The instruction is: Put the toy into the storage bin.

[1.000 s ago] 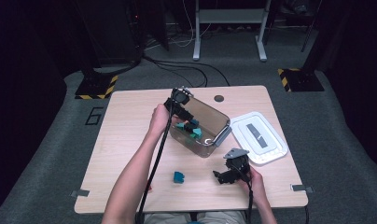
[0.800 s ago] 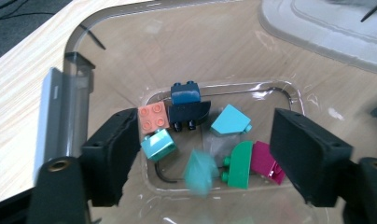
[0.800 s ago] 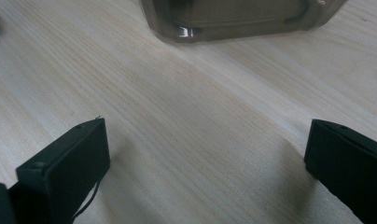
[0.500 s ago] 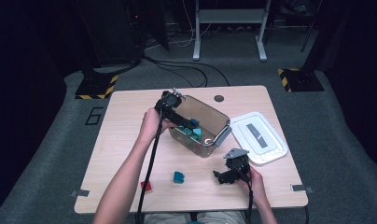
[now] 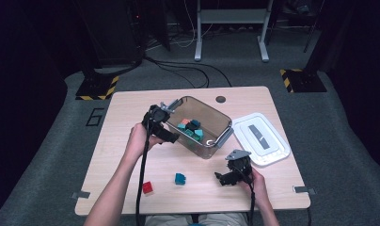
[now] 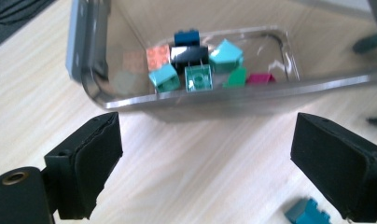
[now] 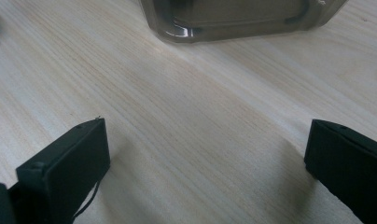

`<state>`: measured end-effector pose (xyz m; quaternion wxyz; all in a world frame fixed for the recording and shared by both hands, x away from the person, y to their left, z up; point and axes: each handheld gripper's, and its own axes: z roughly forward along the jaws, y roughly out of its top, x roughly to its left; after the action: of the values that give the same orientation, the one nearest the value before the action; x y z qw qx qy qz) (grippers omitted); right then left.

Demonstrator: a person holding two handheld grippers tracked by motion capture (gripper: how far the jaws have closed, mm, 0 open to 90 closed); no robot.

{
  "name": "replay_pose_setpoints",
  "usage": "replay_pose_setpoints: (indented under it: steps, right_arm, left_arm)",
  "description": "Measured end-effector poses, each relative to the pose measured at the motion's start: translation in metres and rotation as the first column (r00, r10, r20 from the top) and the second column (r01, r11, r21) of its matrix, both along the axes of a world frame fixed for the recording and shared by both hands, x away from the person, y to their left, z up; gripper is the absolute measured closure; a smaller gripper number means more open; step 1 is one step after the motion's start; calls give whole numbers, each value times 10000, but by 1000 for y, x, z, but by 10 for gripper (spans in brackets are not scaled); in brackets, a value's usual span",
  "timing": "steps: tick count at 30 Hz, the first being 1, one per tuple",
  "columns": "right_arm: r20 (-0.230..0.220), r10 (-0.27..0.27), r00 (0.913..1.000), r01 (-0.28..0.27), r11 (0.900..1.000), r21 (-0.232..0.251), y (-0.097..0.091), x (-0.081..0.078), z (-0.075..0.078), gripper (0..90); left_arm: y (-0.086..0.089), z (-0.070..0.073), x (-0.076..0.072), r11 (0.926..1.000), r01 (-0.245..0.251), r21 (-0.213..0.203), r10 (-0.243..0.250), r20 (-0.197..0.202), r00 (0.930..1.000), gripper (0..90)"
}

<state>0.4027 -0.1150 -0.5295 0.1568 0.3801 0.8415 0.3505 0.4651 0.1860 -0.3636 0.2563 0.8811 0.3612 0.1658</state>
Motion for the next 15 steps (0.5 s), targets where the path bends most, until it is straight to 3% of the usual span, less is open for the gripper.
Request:
replay_pose_setpoints:
  steps: [5, 15]
  right_arm:
    - [0, 3, 10000, -3, 10000, 0, 0, 0, 0, 0]
    - [7, 5, 10000, -5, 10000, -1, 0, 0, 0, 0]
  left_arm:
    - [11, -14, -13, 9998, -45, 196, 47, -137, 9999, 82]
    - [37, -41, -32, 9990, -408, 201, 419, -569, 9975, 61]
